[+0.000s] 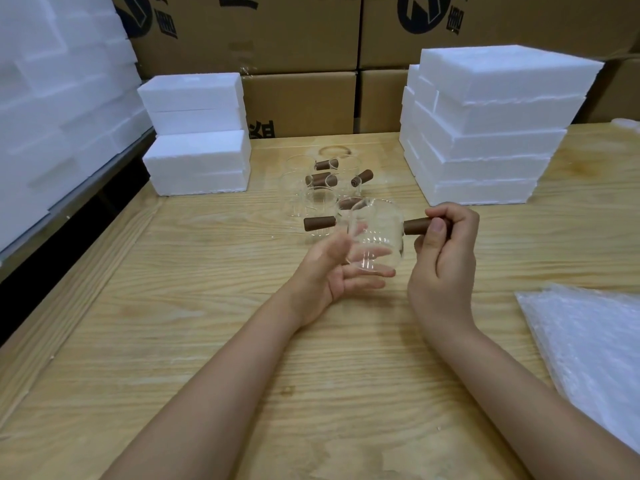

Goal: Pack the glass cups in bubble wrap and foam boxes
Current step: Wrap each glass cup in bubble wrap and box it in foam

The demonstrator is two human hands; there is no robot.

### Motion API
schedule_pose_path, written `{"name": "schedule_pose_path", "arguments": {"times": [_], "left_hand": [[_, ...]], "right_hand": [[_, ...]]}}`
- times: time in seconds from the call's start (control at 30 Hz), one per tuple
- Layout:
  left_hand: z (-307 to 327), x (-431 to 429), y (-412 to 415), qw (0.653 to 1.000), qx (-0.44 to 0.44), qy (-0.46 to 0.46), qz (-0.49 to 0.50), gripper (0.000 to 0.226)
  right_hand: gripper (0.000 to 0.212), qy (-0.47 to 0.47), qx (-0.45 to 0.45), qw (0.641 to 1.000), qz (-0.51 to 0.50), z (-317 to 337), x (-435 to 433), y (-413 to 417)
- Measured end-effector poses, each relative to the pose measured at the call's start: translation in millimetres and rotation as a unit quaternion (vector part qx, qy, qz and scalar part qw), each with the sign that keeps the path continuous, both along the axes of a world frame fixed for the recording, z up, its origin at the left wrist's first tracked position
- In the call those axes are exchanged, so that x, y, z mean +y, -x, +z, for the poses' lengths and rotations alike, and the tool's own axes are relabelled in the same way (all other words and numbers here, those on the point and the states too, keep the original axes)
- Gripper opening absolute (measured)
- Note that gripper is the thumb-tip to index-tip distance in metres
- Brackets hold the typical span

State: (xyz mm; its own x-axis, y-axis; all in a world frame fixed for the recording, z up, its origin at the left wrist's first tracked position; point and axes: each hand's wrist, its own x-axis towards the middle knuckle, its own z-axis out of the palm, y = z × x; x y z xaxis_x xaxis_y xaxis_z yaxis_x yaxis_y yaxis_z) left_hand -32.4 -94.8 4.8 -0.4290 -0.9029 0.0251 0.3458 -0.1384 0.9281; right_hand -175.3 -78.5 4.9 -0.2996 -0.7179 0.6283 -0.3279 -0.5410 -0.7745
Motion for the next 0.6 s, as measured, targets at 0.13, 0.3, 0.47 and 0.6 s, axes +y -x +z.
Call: {"name": "schedule_pose_path", "arguments": {"times": [0.13,0.3,0.47,0.6], "left_hand": [[0,-1,-2,1.000,0.023,-0.015,-0.010,0.091],[-3,-6,-6,0.999,0.039,-0.010,0.026,0.094],[-5,-7,-7,0.998,0.037,0.021,0.044,0.093],[-7,-8,-8,0.995,0.014,0.047,0.084,0.090]], "right_hand": [[0.020,0.005,0.024,0.999,0.025,-5,0,-2],[0.018,-0.002,-0.002,0.998,0.056,-4,0,-4],[0.057,-0.061,-0.171,0.980,0.075,-2,11,-18],[0.088,-0.134,-0.207,0.964,0.104,-4,18,-32]]}}
